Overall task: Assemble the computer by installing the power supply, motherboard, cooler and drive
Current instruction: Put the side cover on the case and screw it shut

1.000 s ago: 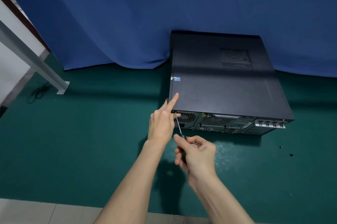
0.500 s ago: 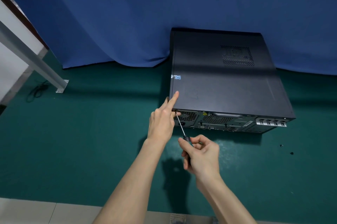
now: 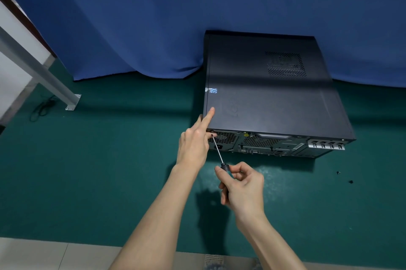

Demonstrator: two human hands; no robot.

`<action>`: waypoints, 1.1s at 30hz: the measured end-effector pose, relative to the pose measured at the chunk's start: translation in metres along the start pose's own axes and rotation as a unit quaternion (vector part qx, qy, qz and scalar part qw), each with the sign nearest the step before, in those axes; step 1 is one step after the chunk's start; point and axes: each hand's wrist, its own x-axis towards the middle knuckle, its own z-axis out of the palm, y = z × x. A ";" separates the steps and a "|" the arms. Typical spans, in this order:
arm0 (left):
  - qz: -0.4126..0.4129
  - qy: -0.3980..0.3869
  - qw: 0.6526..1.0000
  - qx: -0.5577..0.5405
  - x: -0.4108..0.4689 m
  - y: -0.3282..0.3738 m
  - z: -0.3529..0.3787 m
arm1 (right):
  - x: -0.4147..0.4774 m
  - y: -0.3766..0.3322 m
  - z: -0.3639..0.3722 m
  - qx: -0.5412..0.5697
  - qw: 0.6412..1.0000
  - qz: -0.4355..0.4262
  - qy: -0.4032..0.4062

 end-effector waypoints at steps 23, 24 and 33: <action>0.006 0.012 1.000 0.019 0.001 0.001 0.001 | 0.007 0.007 -0.002 -0.046 0.998 -0.048 0.014; 0.006 0.013 1.000 0.019 0.001 0.001 0.001 | 0.007 0.007 -0.002 -0.048 0.998 -0.049 0.014; 0.002 0.014 1.000 0.012 0.000 0.003 0.001 | 0.008 0.007 -0.004 -0.054 0.997 -0.051 0.010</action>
